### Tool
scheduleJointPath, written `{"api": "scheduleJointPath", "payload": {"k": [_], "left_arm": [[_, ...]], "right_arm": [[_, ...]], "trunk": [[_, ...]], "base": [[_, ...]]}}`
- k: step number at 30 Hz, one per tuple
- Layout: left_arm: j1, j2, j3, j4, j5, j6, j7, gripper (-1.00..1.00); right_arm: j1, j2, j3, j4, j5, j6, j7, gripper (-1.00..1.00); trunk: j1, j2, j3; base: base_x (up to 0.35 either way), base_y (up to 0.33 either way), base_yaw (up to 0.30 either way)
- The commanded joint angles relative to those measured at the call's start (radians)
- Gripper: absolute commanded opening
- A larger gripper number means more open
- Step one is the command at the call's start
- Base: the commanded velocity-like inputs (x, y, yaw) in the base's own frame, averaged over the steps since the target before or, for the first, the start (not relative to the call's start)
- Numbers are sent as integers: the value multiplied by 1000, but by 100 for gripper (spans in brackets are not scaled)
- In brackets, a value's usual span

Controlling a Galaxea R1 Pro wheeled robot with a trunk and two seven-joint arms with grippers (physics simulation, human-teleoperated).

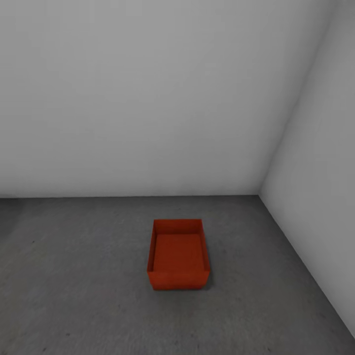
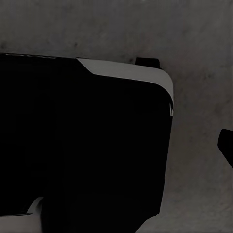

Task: Move the two storage containers from the living room to the garage. In the garage, place one container on the floor and stack the other container on top of it (either order is fine).

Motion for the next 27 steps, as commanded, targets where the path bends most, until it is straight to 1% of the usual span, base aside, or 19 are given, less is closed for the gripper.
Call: {"api": "scheduleJointPath", "payload": {"k": [1,27], "left_arm": [[-1,0,-9,1,10,-2,-4,100],[-1,0,-9,2,10,-2,-4,100]], "right_arm": [[-1,1,8,3,-10,-5,4,100],[-1,2,8,3,-10,-5,4,100]], "trunk": [[0,-1,1],[0,-1,42]], "base": [[0,0,0],[0,0,0]]}}
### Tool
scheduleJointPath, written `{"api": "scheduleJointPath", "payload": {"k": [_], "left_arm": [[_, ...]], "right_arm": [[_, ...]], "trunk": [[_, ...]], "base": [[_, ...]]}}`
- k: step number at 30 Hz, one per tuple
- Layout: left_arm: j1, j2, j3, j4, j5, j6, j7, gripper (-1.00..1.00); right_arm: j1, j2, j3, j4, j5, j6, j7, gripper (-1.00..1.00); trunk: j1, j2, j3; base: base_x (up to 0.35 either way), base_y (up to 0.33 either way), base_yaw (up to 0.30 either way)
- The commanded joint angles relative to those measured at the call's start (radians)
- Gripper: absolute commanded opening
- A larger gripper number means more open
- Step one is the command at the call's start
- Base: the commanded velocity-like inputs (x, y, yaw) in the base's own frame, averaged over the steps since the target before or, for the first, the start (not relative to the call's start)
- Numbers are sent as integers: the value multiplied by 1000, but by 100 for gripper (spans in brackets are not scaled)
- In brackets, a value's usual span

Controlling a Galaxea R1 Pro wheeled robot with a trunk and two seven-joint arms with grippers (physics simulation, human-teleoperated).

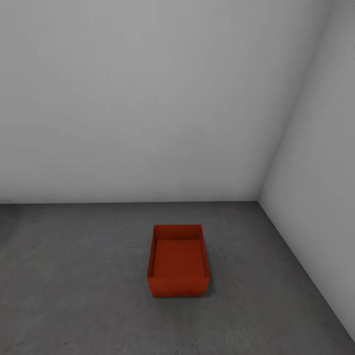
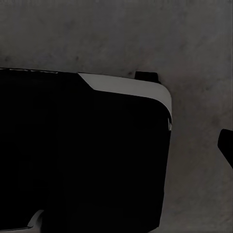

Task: Move the two storage containers from the living room to the garage. In the garage, place one container on the floor and stack the other container on top of it (either order is fine).

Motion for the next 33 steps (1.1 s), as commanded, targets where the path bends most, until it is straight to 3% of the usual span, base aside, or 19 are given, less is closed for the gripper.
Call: {"api": "scheduleJointPath", "payload": {"k": [1,33], "left_arm": [[-1,0,-8,1,11,-2,-4,100],[-1,0,-8,1,11,-2,-4,100]], "right_arm": [[-1,1,8,3,-10,-5,4,100],[-1,1,8,3,-9,-5,4,100]], "trunk": [[0,-1,1],[0,-1,51]], "base": [[0,0,0],[0,0,0]]}}
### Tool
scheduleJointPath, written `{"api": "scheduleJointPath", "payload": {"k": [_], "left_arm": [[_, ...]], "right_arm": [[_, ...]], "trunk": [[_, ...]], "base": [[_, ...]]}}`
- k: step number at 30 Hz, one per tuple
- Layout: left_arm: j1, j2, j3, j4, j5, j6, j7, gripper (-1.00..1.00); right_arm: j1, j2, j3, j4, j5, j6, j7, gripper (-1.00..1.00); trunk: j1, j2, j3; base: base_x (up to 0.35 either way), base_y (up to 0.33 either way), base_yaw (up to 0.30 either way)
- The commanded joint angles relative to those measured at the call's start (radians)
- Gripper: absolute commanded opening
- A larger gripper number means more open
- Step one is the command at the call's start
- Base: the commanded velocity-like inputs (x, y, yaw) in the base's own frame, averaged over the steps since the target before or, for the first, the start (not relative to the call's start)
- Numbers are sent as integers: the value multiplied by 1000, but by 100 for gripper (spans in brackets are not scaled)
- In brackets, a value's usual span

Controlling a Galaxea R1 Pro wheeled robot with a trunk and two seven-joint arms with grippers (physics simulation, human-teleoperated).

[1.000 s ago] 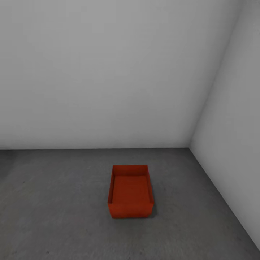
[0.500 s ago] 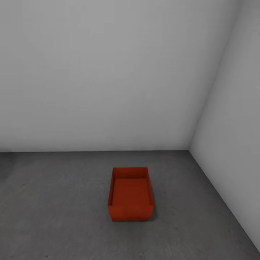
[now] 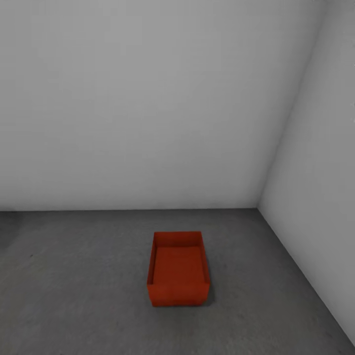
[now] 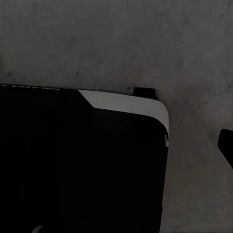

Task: Move the two storage containers from the living room to the garage. In the garage, place one container on the floor and stack the other container on top of it (either order is fine).

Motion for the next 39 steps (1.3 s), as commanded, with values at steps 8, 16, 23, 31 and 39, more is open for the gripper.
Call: {"api": "scheduleJointPath", "payload": {"k": [8,16,23,31,39], "left_arm": [[-1,0,-8,1,11,-2,-4,100],[-1,0,-8,1,11,-2,-4,100],[-1,0,-9,1,10,-2,-4,100],[-1,0,-9,1,10,-2,-4,100],[-1,0,-9,1,10,-2,-4,100]], "right_arm": [[-1,1,8,3,-11,-5,4,100],[-1,1,8,3,-9,0,3,100],[-1,1,8,3,-9,1,1,100],[-1,-1,8,3,-7,2,-5,100],[-1,0,16,1,0,2,-6,100]], "trunk": [[0,-1,2],[0,-1,3],[0,-1,3],[0,-1,3],[0,-1,3]], "base": [[0,0,0],[0,0,0],[0,0,0],[0,0,0],[0,0,0]]}}
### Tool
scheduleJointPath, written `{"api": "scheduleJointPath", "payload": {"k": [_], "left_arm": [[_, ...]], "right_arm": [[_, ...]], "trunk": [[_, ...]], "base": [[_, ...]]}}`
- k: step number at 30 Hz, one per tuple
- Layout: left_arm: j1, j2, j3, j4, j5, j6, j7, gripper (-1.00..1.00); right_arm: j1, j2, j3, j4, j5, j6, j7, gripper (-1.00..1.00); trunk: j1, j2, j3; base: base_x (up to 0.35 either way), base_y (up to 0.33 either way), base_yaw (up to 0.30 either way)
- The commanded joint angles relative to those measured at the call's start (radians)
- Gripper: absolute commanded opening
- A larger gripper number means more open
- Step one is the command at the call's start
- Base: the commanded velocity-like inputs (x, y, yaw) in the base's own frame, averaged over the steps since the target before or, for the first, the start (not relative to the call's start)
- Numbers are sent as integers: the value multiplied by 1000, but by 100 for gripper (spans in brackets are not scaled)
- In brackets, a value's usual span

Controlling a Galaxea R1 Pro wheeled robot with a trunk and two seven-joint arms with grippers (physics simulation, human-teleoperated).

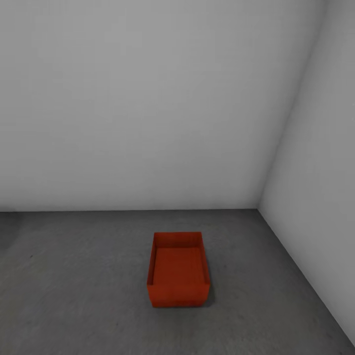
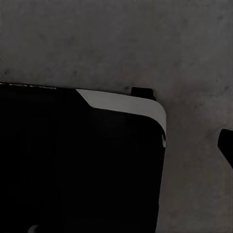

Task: Move the two storage containers from the living room to the garage. In the garage, place one container on the floor and stack the other container on top of it (either order is fine).

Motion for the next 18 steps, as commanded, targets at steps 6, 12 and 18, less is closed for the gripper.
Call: {"api": "scheduleJointPath", "payload": {"k": [6,12,18], "left_arm": [[-1,0,-8,1,10,-2,-4,100],[-1,0,-8,1,10,-2,-4,100],[-1,0,-8,1,10,-2,-4,100]], "right_arm": [[-1,-1,4,3,-11,-5,3,100],[-1,1,5,3,-10,-6,2,100],[-1,-1,5,3,-9,-7,3,100]], "trunk": [[0,-1,-1],[0,-1,-1],[0,-1,-1]], "base": [[0,0,0],[0,0,0],[0,0,0]]}}
